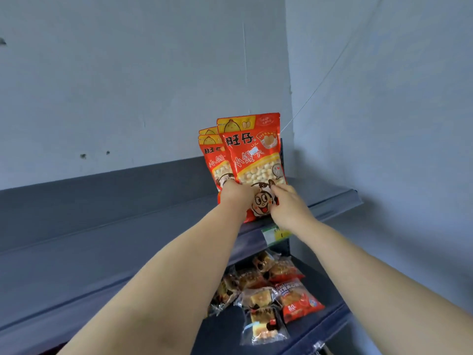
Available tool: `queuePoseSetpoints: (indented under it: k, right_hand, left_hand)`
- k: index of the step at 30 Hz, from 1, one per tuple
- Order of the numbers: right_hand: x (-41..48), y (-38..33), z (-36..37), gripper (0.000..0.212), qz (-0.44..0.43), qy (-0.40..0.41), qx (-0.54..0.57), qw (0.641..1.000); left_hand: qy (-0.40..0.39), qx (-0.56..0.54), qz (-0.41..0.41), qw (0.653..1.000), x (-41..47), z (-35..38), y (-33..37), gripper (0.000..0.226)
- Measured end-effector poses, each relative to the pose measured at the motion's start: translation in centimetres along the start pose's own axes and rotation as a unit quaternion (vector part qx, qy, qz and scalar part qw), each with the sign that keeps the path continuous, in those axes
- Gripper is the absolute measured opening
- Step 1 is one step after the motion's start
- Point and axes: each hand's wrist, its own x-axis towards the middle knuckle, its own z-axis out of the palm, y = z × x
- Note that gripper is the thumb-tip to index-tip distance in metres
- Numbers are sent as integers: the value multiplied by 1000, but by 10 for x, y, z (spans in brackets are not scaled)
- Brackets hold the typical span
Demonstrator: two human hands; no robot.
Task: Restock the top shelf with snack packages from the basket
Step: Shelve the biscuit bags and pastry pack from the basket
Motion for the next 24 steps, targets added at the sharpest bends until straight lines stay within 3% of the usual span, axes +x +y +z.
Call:
queuePoseSetpoints:
  k: [4, 10, 14, 16, 19, 24]
  right_hand:
    - [15, 14, 21, 63, 12, -48, -53, 997]
    - [15, 15, 24, 56, 28, 9, -16, 999]
    - [3, 12, 20, 56, 12, 38, -40, 998]
    - [-9, 13, 17, 57, -9, 36, -96, 995]
    - [-32, 14, 10, 59, -39, 11, -186, 982]
    - [-73, 13, -2, 64, -55, -28, -225, 972]
  left_hand:
    - [15, 7, -36, 999, 17, 12, -15, 43]
    - [50, -12, -3, 999, 12, 4, -10, 54]
    - [69, 102, 34, 992, -2, -11, -6, 44]
    - [59, 234, 71, 968, -14, -19, -4, 44]
    - [36, 417, 145, 897, -39, -29, -4, 54]
    - [34, 500, 160, 850, -88, -43, -6, 55]
